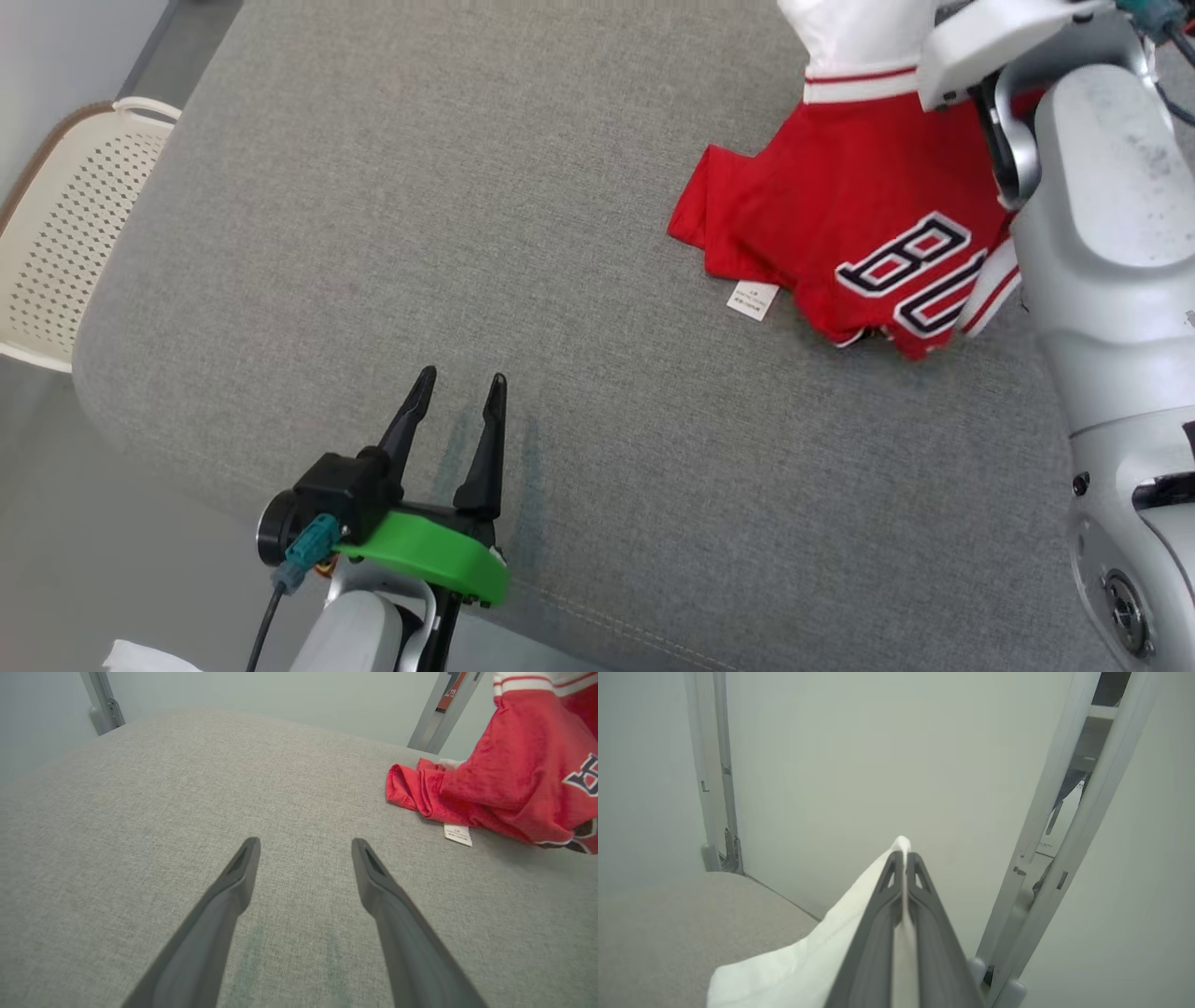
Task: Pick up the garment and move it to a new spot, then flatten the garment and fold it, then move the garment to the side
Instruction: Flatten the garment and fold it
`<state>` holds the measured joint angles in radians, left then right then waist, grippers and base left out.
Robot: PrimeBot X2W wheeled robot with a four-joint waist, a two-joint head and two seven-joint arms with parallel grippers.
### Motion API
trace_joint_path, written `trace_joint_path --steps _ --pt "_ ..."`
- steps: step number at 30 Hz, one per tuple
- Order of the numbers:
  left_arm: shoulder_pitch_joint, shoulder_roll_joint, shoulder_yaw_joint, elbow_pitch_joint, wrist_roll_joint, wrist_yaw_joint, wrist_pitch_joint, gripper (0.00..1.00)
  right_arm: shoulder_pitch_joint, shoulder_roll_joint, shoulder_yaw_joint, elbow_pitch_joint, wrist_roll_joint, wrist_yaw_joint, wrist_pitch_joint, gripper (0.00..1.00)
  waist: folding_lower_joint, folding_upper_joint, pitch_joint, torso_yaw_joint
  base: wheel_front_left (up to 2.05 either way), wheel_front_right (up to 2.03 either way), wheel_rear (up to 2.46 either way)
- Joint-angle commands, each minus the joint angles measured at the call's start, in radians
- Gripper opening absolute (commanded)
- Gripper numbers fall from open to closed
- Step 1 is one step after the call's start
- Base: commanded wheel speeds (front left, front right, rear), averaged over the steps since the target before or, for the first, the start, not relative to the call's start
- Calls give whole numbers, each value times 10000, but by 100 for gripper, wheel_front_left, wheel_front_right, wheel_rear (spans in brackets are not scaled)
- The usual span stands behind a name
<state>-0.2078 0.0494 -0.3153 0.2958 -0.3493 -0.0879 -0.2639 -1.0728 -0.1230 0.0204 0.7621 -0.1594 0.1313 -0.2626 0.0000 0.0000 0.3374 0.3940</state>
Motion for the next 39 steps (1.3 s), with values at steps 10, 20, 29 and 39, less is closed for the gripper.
trace_joint_path --steps 10,20,29,39 --pt "680 28 -97 275 253 -89 -2 100 -1597 -267 2760 -2225 1577 -14 -24 0 0 0 -1488 1096 0 0 0" --pt "1184 19 871 248 799 -164 -2 100 -390 -708 2635 -3410 2365 -14 -24 0 0 0 -1956 300 0 0 0" --pt "822 23 1075 167 875 -253 -2 100 3758 -1730 1174 -4201 2714 -15 -26 0 0 0 -1732 -1188 0 0 0" --pt "624 26 1177 298 903 -344 -2 100 7650 -1185 -830 -4799 2353 -14 -26 0 0 0 -1742 -2438 0 0 0"
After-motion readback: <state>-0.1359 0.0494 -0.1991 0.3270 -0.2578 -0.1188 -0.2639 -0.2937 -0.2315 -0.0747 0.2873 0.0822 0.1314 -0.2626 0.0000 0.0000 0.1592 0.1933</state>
